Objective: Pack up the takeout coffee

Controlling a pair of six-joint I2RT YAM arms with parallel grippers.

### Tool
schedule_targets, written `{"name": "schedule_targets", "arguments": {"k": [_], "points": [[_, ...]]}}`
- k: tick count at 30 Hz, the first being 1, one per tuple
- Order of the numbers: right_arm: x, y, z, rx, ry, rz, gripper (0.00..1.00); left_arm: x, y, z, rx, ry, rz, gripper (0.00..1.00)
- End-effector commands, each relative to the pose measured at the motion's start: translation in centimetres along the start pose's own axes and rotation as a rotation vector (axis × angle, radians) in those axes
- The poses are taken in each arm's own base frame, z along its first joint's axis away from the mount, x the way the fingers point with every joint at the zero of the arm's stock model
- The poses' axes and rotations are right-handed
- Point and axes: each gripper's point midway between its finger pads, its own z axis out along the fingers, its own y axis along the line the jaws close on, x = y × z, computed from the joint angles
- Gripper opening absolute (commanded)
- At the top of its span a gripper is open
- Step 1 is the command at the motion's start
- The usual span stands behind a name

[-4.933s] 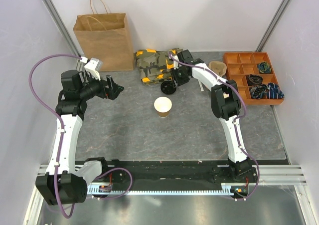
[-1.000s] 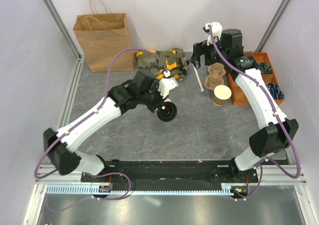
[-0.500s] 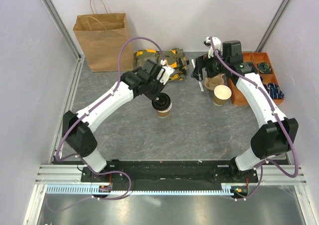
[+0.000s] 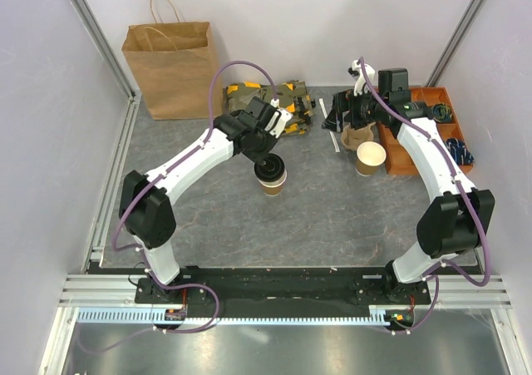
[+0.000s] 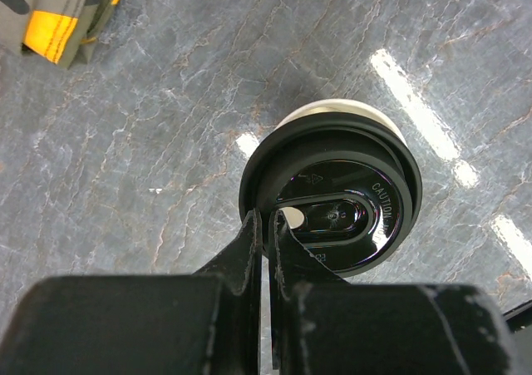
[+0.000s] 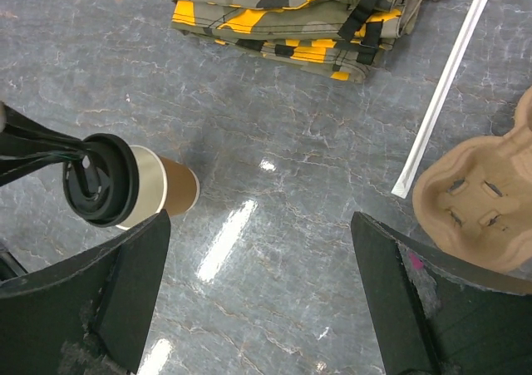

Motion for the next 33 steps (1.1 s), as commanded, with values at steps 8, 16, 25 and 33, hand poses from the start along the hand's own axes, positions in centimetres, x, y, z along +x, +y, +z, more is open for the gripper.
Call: {"name": "schedule_targets", "arguments": {"k": [8, 16, 25, 33], "points": [[-0.7, 0.5, 0.2, -0.047, -0.014, 0.008, 0.98, -1.2, -0.4, 0.8, -0.024, -0.009, 0.000, 0.03], [-0.7, 0.4, 0.4, -0.048, -0.012, 0.004, 0.98, -0.5, -0.5, 1.7, -0.025, 0.026, 0.016, 0.06], [-0.4, 0.3, 0.5, -0.049, -0.005, 0.005, 0.98, -0.9, -0.6, 2.1, -0.019, 0.026, 0.024, 0.07], [-0.3, 0.3, 0.6, -0.048, -0.001, 0.003, 0.98, -0.4, -0.7, 2.6, -0.010, 0.047, 0.030, 0.08]]}}
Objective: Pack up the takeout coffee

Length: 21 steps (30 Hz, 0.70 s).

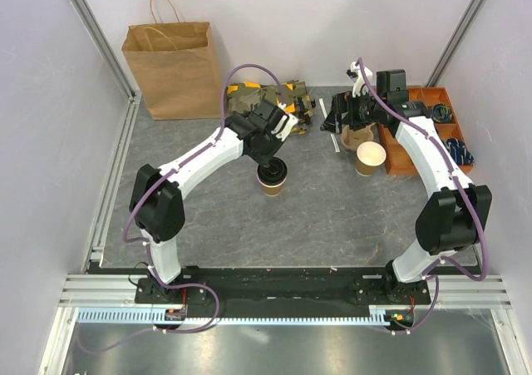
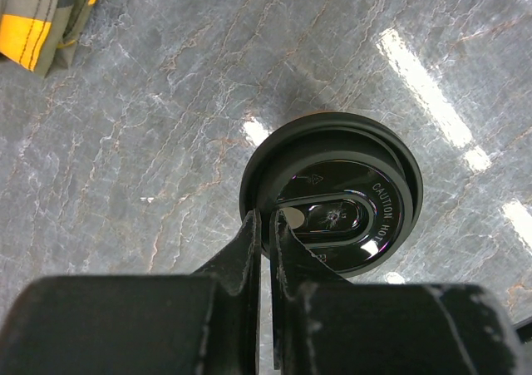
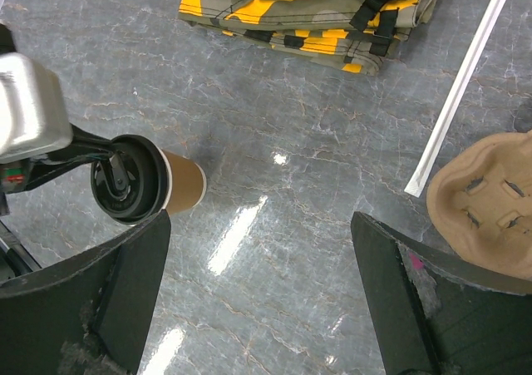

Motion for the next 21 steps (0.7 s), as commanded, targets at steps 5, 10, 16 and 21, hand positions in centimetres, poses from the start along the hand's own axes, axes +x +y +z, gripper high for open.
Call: {"name": "schedule_targets", "arguments": {"k": [5, 10, 16, 21], "points": [[-1.0, 0.2, -0.1, -0.016, -0.024, -0.020, 0.98, -0.5, -0.2, 0.5, 0.006, -0.001, 0.009, 0.09], [-1.1, 0.1, -0.1, -0.016, -0.026, -0.020, 0.98, -0.2, -0.2, 0.8, 0.006, 0.011, 0.007, 0.13], [-1.2, 0.1, 0.1, -0.018, -0.024, -0.018, 0.98, -0.3, -0.1, 0.1, 0.006, 0.002, 0.011, 0.13], [-1.1, 0.2, 0.2, -0.024, -0.023, -0.014, 0.98, -0.6, -0.4, -0.7, 0.023, -0.007, 0.004, 0.12]]}}
